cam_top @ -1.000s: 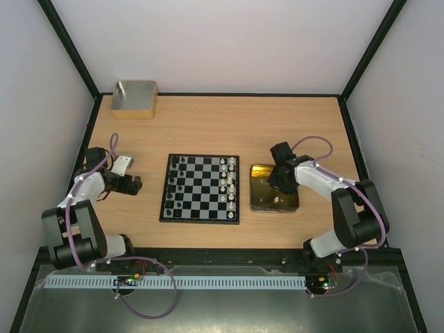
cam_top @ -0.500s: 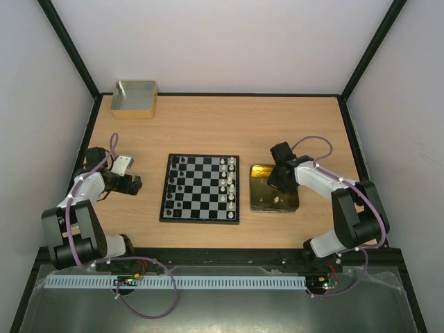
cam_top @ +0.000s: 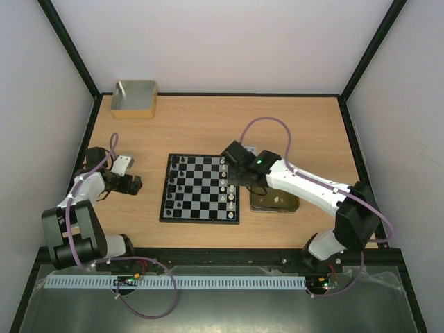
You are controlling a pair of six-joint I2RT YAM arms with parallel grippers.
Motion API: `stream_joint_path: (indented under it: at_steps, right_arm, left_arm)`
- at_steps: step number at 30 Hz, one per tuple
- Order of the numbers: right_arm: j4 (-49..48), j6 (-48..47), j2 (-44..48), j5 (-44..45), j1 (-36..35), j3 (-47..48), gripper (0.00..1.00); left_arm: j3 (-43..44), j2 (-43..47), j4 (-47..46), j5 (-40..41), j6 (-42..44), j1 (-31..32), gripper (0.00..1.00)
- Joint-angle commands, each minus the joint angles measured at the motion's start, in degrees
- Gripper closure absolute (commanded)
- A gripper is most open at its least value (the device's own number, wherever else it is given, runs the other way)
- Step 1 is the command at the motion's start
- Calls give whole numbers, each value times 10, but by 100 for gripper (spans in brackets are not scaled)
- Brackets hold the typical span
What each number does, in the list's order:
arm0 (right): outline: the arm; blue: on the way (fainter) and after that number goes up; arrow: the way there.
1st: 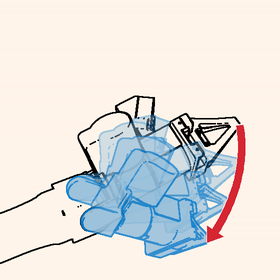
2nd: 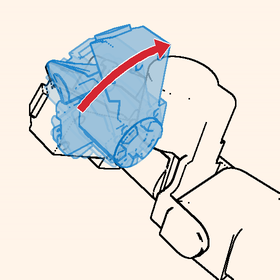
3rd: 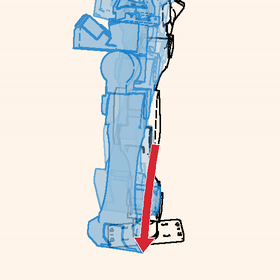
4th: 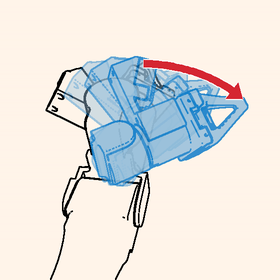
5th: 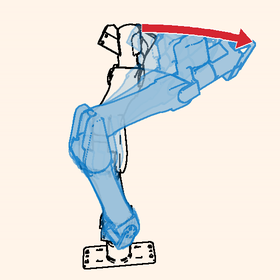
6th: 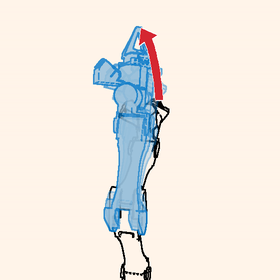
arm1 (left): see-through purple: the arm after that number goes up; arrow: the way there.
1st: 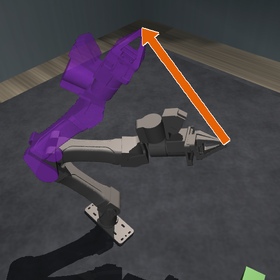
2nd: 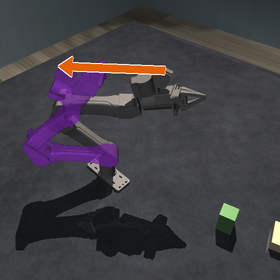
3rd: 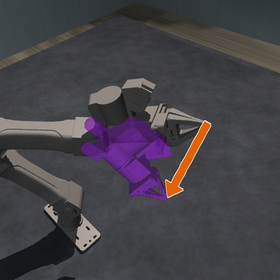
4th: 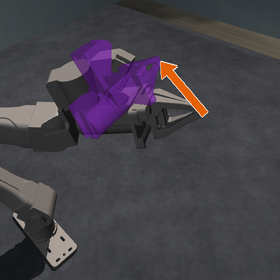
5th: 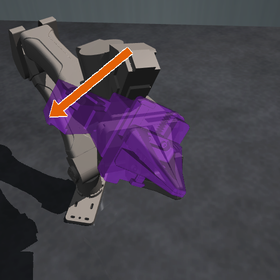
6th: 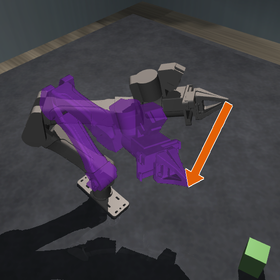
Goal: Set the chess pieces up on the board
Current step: Place the chess piece on the chessboard.
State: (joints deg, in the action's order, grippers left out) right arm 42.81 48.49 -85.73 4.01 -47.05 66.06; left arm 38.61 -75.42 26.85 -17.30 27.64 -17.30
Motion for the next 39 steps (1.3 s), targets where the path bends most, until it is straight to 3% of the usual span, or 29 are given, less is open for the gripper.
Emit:
stream_joint_path:
  at_steps: [1,6,14,39]
  right_arm:
    - [85,16,-41,38,-65,40,98]
    - [88,24,-81,32,-128,54,98]
    - [55,32,-105,-3,-164,38,98]
    - [11,4,-167,-16,-157,28,95]
  left_arm:
    - [2,6,5,-8,-1,1,0]
    - [-1,9,4,-10,-2,1,1]
    - [-4,11,3,-13,-4,1,1]
    - [-6,8,-2,-13,-6,1,1]
